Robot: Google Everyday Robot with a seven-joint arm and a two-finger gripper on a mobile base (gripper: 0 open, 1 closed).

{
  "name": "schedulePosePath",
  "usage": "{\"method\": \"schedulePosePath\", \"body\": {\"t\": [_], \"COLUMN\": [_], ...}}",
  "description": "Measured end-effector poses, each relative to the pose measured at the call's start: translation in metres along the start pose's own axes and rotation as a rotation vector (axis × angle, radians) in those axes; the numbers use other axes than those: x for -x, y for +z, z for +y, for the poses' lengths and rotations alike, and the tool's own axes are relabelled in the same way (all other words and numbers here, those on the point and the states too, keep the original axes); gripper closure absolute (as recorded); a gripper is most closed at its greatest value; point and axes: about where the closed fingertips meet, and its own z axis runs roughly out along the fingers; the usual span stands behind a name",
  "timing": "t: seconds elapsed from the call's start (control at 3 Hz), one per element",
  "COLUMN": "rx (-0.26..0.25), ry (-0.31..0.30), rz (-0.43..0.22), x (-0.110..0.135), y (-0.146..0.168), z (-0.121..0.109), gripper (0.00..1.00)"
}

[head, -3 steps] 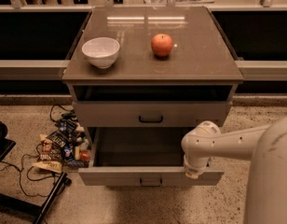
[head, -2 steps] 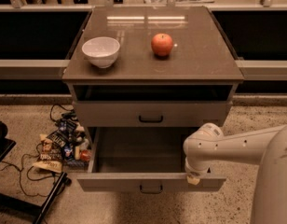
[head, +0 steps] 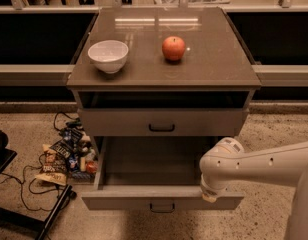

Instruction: Open middle drawer

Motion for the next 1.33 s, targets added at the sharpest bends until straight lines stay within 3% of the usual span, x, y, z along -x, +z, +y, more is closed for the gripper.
{"method": "schedulePosePath", "body": {"t": [0.33,1.0,1.33], "rx": [0.000,0.002,0.004], "ry": [0.000,0.000,0.000], "rz": [0.000,0.001,0.003], "x": [0.0000,-0.0006,-0.0013], "y": [-0.0006,-0.0010,0.0001], "z": [0.0000,0.0006,0.0016], "gripper": [0.81,0.35,0.05]}}
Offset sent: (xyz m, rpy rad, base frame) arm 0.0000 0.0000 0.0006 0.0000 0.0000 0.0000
